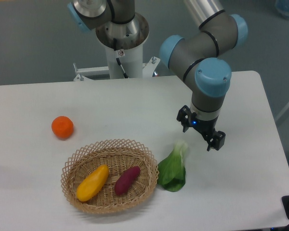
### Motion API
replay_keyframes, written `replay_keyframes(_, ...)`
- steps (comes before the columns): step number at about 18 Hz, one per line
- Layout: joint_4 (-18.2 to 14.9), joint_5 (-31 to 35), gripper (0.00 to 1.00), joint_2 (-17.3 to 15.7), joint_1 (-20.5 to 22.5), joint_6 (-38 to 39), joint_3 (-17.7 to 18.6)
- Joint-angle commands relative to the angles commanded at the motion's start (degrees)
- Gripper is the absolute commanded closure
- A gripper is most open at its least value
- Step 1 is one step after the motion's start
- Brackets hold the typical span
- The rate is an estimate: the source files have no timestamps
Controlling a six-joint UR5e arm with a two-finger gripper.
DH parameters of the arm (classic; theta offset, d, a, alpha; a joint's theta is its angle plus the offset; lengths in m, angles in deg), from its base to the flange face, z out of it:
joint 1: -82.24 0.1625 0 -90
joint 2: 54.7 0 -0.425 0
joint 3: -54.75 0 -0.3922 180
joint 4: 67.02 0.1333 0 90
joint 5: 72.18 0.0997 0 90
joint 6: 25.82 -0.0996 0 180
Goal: Place the mango in the basket
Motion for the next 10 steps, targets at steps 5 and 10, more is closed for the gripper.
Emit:
replay_keyframes(5,0.35,0.0,0.0,0.35,0.88,-0.1,0.09)
replay_keyframes(10,0.44,0.0,0.0,0.35,0.79,-0.1,0.18)
